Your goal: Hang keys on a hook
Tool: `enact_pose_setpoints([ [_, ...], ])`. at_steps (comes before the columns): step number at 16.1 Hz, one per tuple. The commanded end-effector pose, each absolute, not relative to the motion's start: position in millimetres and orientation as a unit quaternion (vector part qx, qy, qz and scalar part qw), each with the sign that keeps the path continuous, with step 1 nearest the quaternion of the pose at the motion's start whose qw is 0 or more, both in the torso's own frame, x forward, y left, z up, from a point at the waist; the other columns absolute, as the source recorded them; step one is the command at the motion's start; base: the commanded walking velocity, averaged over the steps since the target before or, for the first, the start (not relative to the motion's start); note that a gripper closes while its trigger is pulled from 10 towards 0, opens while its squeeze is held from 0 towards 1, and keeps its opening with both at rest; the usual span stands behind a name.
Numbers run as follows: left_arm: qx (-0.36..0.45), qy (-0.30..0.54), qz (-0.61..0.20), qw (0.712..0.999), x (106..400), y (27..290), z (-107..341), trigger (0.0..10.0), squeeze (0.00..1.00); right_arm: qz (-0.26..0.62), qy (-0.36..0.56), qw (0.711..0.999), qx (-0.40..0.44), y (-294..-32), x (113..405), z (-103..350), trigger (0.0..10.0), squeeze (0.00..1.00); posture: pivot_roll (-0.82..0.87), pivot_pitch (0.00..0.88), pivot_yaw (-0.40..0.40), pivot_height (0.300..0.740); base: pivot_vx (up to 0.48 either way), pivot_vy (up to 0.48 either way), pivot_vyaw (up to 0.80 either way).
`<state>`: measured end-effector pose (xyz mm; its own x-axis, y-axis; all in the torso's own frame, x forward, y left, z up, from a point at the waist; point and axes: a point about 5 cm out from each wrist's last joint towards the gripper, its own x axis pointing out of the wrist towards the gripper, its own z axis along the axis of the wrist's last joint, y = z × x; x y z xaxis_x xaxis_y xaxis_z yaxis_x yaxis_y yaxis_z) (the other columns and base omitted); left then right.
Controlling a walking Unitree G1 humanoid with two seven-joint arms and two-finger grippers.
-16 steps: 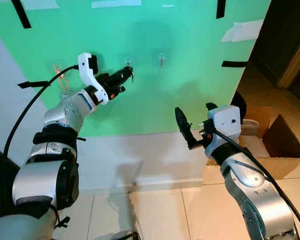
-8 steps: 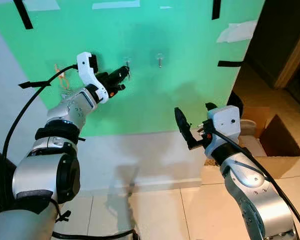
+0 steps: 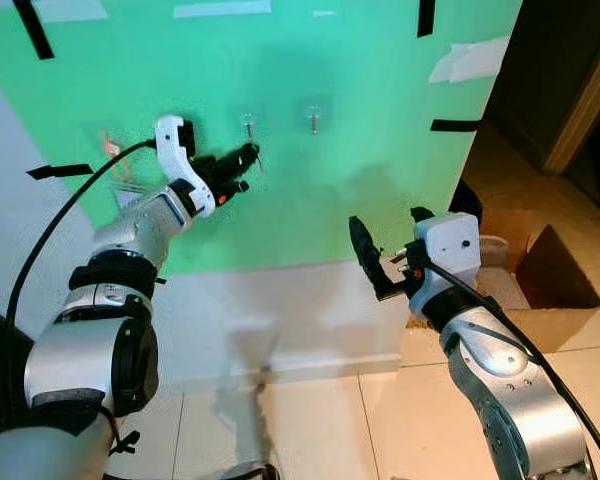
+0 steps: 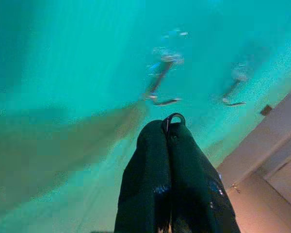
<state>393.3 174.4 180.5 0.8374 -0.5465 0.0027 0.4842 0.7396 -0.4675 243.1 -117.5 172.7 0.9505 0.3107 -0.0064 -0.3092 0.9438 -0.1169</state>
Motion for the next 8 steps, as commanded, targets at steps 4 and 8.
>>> enact_pose_setpoints([
  [4, -0.228, 0.067, -0.248, 0.939, 391.0, 186.6, 179.2, 10.0, 0.0, 0.158, -0.008, 0.985, -0.062, -116.7, 244.0, 174.3, 10.0, 0.0, -0.15, 0.0, 0.099, 0.74, 0.0, 0.0, 0.0],
  [8, -0.239, 0.043, -0.281, 0.928, 388.8, 182.8, 187.0, 10.0, 0.0, 0.159, -0.009, 0.985, -0.063, -116.5, 244.7, 175.0, 10.0, 0.0, -0.15, 0.0, 0.099, 0.74, 0.0, 0.0, 0.0],
])
